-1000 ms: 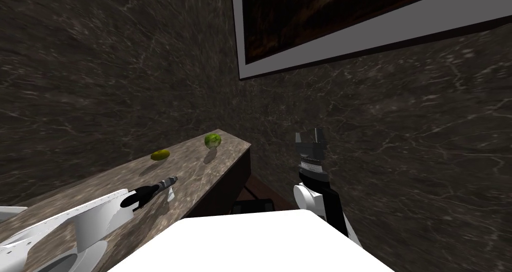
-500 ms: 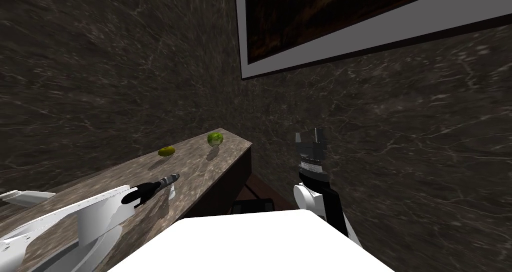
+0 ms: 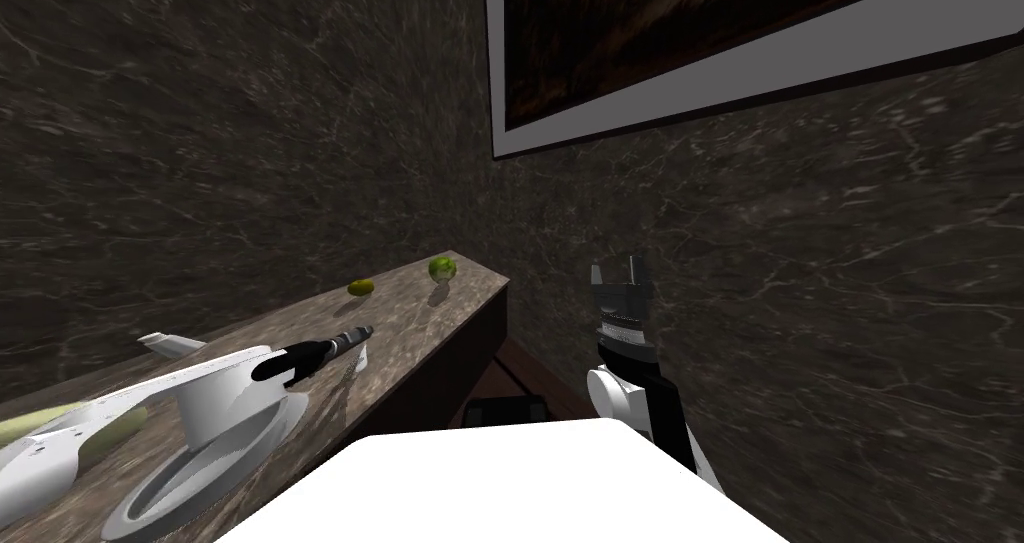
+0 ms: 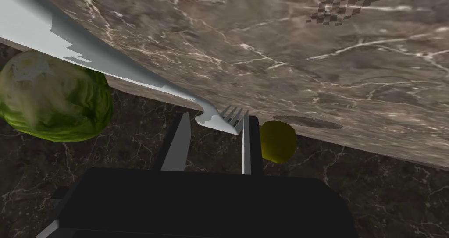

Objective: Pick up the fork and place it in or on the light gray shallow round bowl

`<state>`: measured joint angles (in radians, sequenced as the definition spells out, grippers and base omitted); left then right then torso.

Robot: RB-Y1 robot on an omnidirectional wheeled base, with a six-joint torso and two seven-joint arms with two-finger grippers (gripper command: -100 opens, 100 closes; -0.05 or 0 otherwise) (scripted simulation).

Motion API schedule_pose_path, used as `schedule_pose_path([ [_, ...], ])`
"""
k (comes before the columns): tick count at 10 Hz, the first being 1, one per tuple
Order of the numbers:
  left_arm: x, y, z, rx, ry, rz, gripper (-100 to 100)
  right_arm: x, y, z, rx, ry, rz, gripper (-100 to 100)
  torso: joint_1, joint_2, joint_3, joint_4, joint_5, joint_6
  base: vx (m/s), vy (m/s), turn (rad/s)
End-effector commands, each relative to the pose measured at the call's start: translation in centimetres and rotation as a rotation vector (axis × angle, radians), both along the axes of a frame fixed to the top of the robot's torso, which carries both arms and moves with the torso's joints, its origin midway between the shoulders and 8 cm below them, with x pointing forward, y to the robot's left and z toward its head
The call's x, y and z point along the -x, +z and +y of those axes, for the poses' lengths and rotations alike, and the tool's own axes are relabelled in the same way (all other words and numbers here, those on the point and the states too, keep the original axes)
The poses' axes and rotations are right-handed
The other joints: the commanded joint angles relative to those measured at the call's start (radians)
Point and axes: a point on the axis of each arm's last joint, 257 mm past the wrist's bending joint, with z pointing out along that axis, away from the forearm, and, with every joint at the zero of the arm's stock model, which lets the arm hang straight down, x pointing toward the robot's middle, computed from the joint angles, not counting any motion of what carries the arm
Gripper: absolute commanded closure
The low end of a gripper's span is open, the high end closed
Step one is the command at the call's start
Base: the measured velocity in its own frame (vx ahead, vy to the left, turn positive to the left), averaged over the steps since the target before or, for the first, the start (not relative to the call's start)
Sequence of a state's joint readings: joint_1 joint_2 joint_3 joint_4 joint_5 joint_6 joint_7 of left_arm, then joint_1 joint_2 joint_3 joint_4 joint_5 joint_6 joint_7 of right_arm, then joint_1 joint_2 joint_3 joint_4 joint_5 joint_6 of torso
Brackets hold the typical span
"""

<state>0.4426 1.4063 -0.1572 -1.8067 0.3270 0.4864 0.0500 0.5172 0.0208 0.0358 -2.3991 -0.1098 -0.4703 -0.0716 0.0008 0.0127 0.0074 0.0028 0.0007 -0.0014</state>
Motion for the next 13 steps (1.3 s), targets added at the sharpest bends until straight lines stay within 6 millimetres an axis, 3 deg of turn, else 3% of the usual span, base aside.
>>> schedule_pose_path([
  [1, -2.0, 1.8, -1.8, 0.041, -0.024, -0.045, 100, 0.0, 0.0, 0.0, 0.000, 0.000, 0.000, 0, 0.000, 0.000, 0.000, 0.000, 0.000, 0.000, -0.174, 0.021, 0.122],
  [5, -3.7, 4.0, -3.7, 0.095, -0.041, -0.093, 100, 0.0, 0.0, 0.0, 0.000, 0.000, 0.000, 0, 0.004, -0.001, -0.001, 0.000, 0.002, 0.000, -0.125, 0.077, 0.081],
  [12, 0.4, 1.1, -2.6, -0.039, -0.078, 0.029, 100, 0.0, 0.0, 0.0, 0.000, 0.000, 0.000, 0, 0.009, -0.003, -0.001, -0.001, 0.003, -0.001, -0.109, 0.128, 0.038],
  [13, 0.1, 1.3, -2.7, -0.027, -0.074, 0.019, 100, 0.0, 0.0, 0.0, 0.000, 0.000, 0.000, 0, 0.006, -0.004, -0.002, -0.001, 0.002, -0.001, -0.031, 0.033, 0.009],
])
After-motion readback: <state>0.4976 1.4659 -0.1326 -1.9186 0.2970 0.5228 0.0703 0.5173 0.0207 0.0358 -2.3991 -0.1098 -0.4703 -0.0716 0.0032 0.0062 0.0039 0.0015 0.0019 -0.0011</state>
